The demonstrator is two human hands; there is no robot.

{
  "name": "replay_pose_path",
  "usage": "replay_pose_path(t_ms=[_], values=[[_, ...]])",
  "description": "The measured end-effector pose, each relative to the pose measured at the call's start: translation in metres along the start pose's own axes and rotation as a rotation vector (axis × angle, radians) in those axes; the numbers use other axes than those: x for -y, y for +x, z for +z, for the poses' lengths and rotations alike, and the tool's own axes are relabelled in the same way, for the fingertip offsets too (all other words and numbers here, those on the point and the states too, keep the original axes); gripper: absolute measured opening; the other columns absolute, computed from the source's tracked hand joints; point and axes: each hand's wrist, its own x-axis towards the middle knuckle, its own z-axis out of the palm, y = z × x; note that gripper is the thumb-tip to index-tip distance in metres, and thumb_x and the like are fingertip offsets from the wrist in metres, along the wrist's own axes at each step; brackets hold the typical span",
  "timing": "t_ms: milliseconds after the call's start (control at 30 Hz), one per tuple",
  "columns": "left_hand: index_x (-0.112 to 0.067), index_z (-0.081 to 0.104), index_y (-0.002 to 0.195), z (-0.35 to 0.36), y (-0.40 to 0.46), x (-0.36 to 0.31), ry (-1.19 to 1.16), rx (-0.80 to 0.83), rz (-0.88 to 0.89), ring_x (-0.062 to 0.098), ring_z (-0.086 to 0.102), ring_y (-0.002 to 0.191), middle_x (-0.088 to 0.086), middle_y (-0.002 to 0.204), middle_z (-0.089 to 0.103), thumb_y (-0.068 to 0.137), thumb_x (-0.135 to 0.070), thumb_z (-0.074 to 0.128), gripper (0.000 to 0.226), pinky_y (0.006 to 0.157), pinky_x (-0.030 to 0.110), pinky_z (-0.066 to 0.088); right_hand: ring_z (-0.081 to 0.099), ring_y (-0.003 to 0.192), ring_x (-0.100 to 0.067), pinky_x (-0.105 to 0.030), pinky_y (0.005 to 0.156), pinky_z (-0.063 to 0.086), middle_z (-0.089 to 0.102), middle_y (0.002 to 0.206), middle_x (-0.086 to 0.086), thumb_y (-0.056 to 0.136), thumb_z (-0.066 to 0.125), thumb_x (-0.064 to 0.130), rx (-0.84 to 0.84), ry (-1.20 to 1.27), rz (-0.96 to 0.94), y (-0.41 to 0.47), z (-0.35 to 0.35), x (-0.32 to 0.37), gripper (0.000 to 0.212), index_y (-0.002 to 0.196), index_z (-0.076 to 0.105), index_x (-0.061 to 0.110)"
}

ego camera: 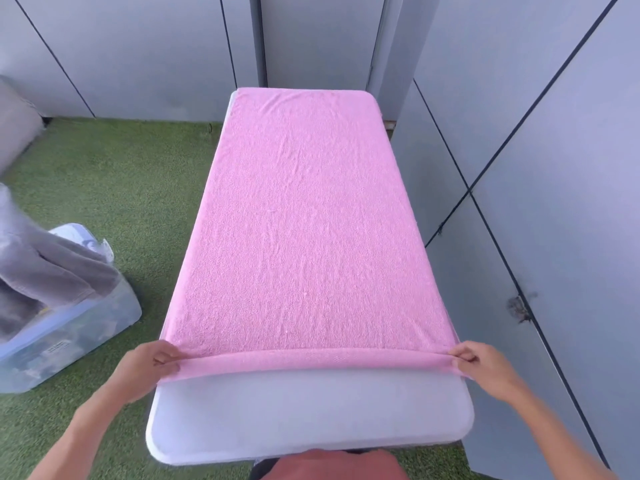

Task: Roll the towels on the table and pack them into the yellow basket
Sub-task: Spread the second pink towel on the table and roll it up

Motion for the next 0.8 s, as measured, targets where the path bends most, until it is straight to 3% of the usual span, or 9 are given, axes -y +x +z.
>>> replay_pose_path(t_ms=[67,133,267,367,467,533,667,733,800], values=[[-0.024,0.070,0.078,0.002,0.002,-0.002,-0.009,-0.143,-0.019,0.021,0.061,0.081,-0.003,0.084,0.064,0.075,-0.013,0.079,0.014,0.065,0.027,0.041,0.065,0.082,-0.016,-0.018,0.067,0.043,0.069,0.079,0.003,0.076,0.075,0.006,-0.119,0.032,0.026,0.007,0.005,0.002,0.022,0.072,0.067,0.025],[-0.024,0.071,0.071,0.013,-0.003,-0.003,0.162,-0.300,0.044,0.022,0.049,0.081,-0.002,0.085,0.056,0.078,-0.011,0.075,0.015,0.071,0.034,0.038,0.057,0.084,-0.023,-0.028,0.071,0.039,0.060,0.080,0.000,0.073,0.078,0.007,-0.262,-0.088,0.002,0.009,0.014,0.002,0.025,0.068,0.063,0.026],[-0.009,0.065,0.094,0.056,-0.035,-0.007,0.326,-0.443,0.211,0.028,0.048,0.088,0.008,0.099,0.059,0.074,0.010,0.066,0.027,0.070,0.046,0.050,0.054,0.094,-0.031,-0.038,0.082,0.045,0.059,0.092,-0.003,0.079,0.068,-0.003,-0.361,-0.278,-0.186,-0.018,0.050,0.004,0.020,0.093,0.069,0.011],[0.000,0.056,0.116,0.078,-0.044,0.001,0.376,-0.448,0.271,0.038,0.048,0.108,0.016,0.115,0.053,0.066,0.012,0.071,0.053,0.082,0.053,0.052,0.042,0.114,-0.026,-0.025,0.096,0.032,0.054,0.114,-0.001,0.073,0.070,-0.004,-0.343,-0.287,-0.255,-0.033,0.061,0.002,0.047,0.117,0.061,0.010],[-0.004,0.059,0.114,0.070,-0.035,-0.003,0.298,-0.455,0.207,0.031,0.045,0.110,0.010,0.115,0.055,0.071,0.013,0.068,0.048,0.068,0.048,0.056,0.042,0.111,-0.024,-0.026,0.095,0.033,0.054,0.116,-0.001,0.073,0.070,-0.008,-0.320,-0.299,-0.255,-0.019,0.057,0.000,0.045,0.114,0.063,0.009],[-0.010,0.063,0.110,0.061,-0.027,-0.010,0.257,-0.452,0.174,0.024,0.043,0.104,0.004,0.110,0.059,0.078,0.011,0.063,0.038,0.060,0.043,0.054,0.043,0.111,-0.023,-0.028,0.097,0.036,0.055,0.117,-0.001,0.078,0.065,-0.009,-0.320,-0.270,-0.200,-0.008,0.052,0.003,0.041,0.114,0.066,0.011],[-0.013,0.065,0.104,0.044,-0.015,0.001,0.274,-0.316,0.198,0.020,0.048,0.091,-0.001,0.097,0.060,0.088,0.003,0.054,0.025,0.071,0.036,0.046,0.046,0.103,-0.020,-0.026,0.090,0.037,0.059,0.111,-0.001,0.083,0.058,-0.009,-0.241,-0.337,-0.192,-0.009,0.044,-0.002,0.037,0.116,0.066,0.008],[-0.017,0.066,0.103,0.035,-0.016,0.008,0.250,-0.187,0.191,0.017,0.054,0.090,-0.005,0.095,0.060,0.092,-0.001,0.051,0.025,0.076,0.031,0.045,0.049,0.106,-0.022,-0.026,0.089,0.036,0.060,0.112,-0.001,0.088,0.054,-0.005,-0.138,-0.333,-0.177,-0.013,0.035,-0.005,0.034,0.117,0.065,0.009],[-0.022,0.066,0.105,0.023,-0.014,0.009,0.189,-0.041,0.124,0.011,0.058,0.091,-0.008,0.097,0.062,0.093,-0.005,0.052,0.025,0.080,0.025,0.045,0.056,0.101,-0.023,-0.027,0.083,0.039,0.065,0.104,0.000,0.087,0.055,-0.002,0.029,-0.280,-0.124,-0.011,0.021,-0.003,0.028,0.102,0.069,0.017]])
